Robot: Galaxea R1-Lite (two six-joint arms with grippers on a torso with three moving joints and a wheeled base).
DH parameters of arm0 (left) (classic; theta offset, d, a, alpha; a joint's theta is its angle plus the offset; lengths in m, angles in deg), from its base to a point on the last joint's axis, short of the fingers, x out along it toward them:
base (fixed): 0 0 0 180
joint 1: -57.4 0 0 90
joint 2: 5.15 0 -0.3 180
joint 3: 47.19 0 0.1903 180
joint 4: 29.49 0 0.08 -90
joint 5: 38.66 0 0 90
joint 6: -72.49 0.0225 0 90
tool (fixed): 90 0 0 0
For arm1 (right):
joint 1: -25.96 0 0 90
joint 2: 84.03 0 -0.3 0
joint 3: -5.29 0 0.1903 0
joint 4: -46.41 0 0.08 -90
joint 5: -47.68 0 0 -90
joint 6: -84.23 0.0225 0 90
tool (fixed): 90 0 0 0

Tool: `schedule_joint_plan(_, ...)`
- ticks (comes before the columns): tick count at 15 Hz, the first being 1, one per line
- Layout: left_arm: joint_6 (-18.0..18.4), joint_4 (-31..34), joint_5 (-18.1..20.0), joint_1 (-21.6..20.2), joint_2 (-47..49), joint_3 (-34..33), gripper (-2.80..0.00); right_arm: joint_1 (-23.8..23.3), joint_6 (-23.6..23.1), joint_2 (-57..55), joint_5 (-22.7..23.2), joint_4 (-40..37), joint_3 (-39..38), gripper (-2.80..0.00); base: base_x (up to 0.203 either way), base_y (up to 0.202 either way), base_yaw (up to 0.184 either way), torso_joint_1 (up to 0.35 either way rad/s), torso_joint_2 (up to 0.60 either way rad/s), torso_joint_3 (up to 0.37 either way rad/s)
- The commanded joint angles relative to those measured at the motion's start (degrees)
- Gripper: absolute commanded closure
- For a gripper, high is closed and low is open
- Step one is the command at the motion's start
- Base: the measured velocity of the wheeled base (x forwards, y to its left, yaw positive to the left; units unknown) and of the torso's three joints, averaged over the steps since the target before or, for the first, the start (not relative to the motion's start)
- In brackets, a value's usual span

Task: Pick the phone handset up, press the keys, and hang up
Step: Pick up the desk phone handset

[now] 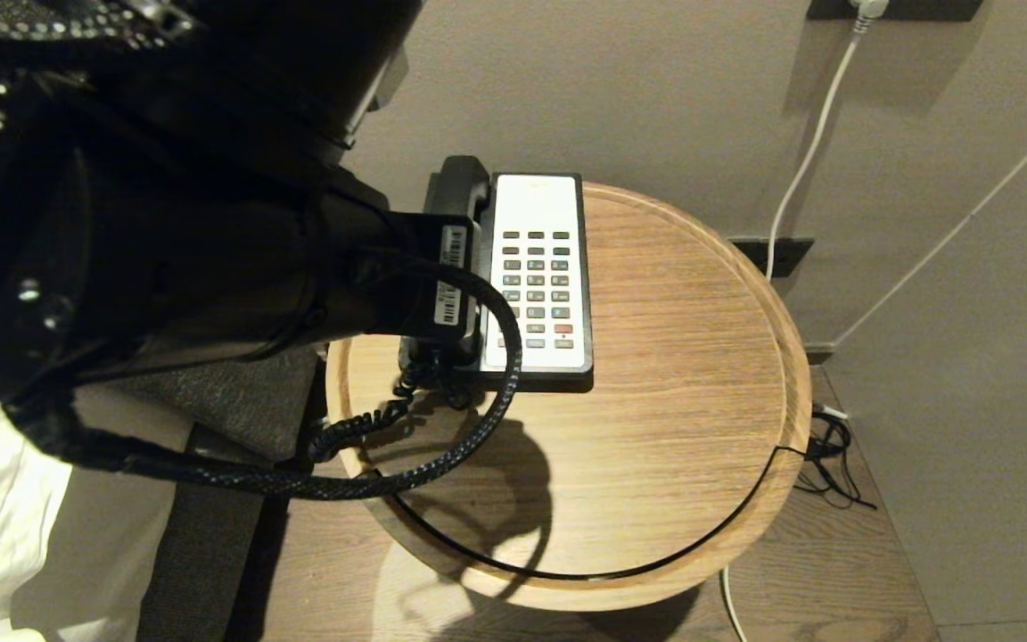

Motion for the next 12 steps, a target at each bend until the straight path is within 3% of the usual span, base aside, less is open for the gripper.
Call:
schedule_joint_plan(1, -0.19, 0.20, -0.33, -0.02, 0.31, -0.97, 0.00, 0.03, -0.02, 0.18, 0.00, 0.00, -0.01, 0.00, 0.000, 0.000, 0.000, 0.000, 0.00, 0.000)
schedule_joint_plan(6, -0.46, 0.11, -2.10, -0.16, 2.16, -1.36, 0.00, 0.03, -0.02, 0.18, 0.00, 0.00, -0.01, 0.00, 0.000, 0.000, 0.000, 0.000, 0.00, 0.000)
schedule_joint_plan(7, -0.39, 0.11, -2.70, -0.19, 2.38, -1.19, -2.80, 0.03, -0.02, 0.18, 0.00, 0.00, -0.01, 0.00, 0.000, 0.000, 0.000, 0.000, 0.00, 0.000)
schedule_joint_plan(12, 0.82, -3.85, -4.59, -0.46, 1.81, 0.22, -2.80, 0.02, -0.02, 0.18, 0.00, 0.00, -0.01, 0.00, 0.000, 0.000, 0.000, 0.000, 0.00, 0.000)
